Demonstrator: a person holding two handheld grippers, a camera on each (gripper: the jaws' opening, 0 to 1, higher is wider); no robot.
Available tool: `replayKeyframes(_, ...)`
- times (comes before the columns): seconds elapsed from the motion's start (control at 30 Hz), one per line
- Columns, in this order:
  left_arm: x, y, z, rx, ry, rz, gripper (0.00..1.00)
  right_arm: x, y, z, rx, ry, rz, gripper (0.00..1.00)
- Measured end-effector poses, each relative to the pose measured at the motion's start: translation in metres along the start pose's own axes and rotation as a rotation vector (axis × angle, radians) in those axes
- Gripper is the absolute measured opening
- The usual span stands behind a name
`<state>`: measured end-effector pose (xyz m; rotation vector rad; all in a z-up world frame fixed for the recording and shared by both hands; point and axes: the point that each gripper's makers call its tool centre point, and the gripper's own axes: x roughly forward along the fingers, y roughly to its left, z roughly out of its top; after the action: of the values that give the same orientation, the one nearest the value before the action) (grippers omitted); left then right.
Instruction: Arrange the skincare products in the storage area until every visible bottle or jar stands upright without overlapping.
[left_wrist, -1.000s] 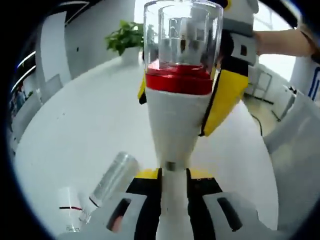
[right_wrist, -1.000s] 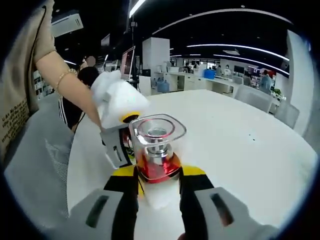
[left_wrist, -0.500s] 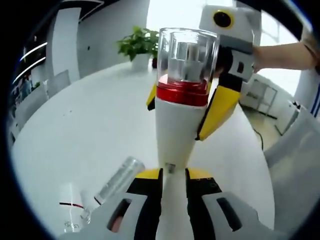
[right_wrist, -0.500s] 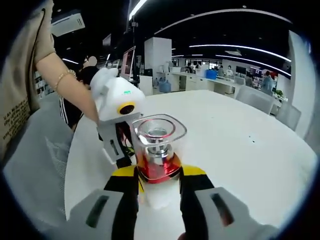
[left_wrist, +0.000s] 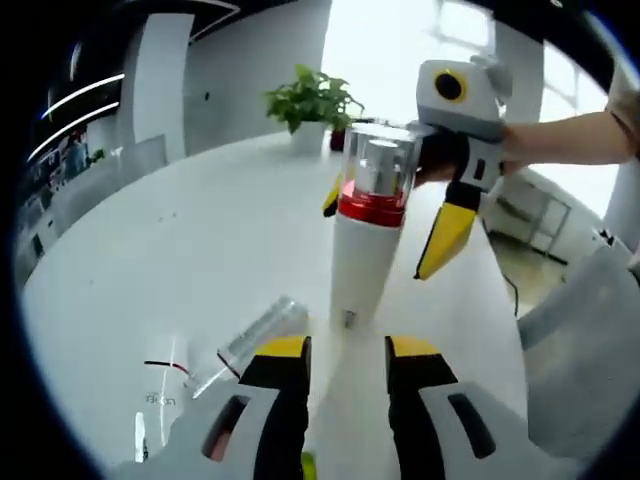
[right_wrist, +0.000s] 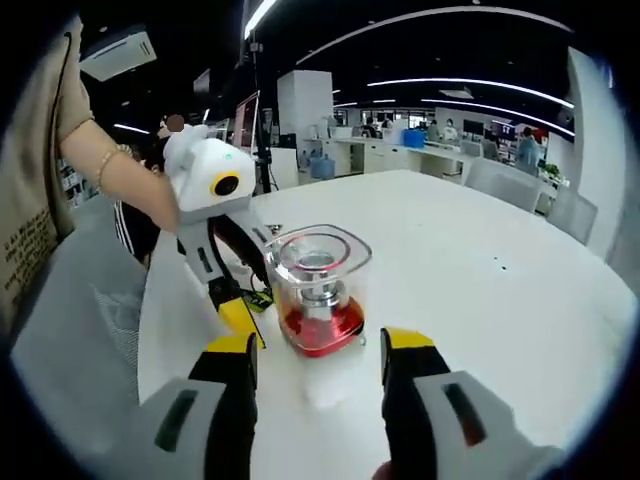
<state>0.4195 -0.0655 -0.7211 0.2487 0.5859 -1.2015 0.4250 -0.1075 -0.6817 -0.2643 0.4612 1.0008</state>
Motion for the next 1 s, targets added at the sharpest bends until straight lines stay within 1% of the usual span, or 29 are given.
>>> replayKeyframes(0.07,-0.008,0.001,-0.001,-0.017,-0.007,0.018,0.31,-0.002,0.005,-0.001,-0.007,0.012,-0.012,0.53)
replayKeyframes(0.1,-0.011,0.001,-0.001,-0.023,-0.011,0.024,0.32,-0.003,0.007,-0.002,-0.005,0.015,-0.018,0.56)
replayKeyframes(0.2,-0.022,-0.002,-0.002,-0.033,-0.021,0.043,0.36,-0.006,0.013,-0.005,0.033,0.012,-0.039,0.62)
replayKeyframes(0.27,-0.030,-0.005,-0.004,-0.052,-0.027,0.055,0.39,-0.006,0.019,-0.006,0.060,0.005,-0.043,0.65)
replayKeyframes(0.33,-0.040,-0.009,-0.005,-0.063,-0.036,0.064,0.43,-0.007,0.020,-0.010,0.076,0.010,-0.074,0.67)
replayKeyframes(0.4,-0.048,-0.011,-0.006,-0.073,-0.044,0.077,0.46,-0.009,0.023,-0.010,0.104,0.002,-0.097,0.72)
replayKeyframes(0.43,-0.054,-0.013,-0.007,-0.085,-0.052,0.086,0.48,-0.011,0.024,-0.009,0.113,-0.004,-0.112,0.74)
replayKeyframes(0.6,-0.075,-0.019,-0.017,-0.128,-0.069,0.127,0.54,-0.019,0.039,-0.010,0.151,-0.015,-0.130,0.79)
replayKeyframes(0.7,-0.087,-0.021,-0.024,-0.174,-0.081,0.156,0.60,-0.024,0.049,-0.012,0.167,-0.019,-0.148,0.84)
replayKeyframes(0.9,-0.108,-0.028,-0.030,-0.231,-0.109,0.196,0.68,-0.033,0.067,-0.006,0.209,-0.053,-0.178,0.93)
replayKeyframes(1.0,-0.120,-0.033,-0.033,-0.255,-0.126,0.225,0.74,-0.036,0.075,-0.003,0.215,-0.061,-0.183,0.96)
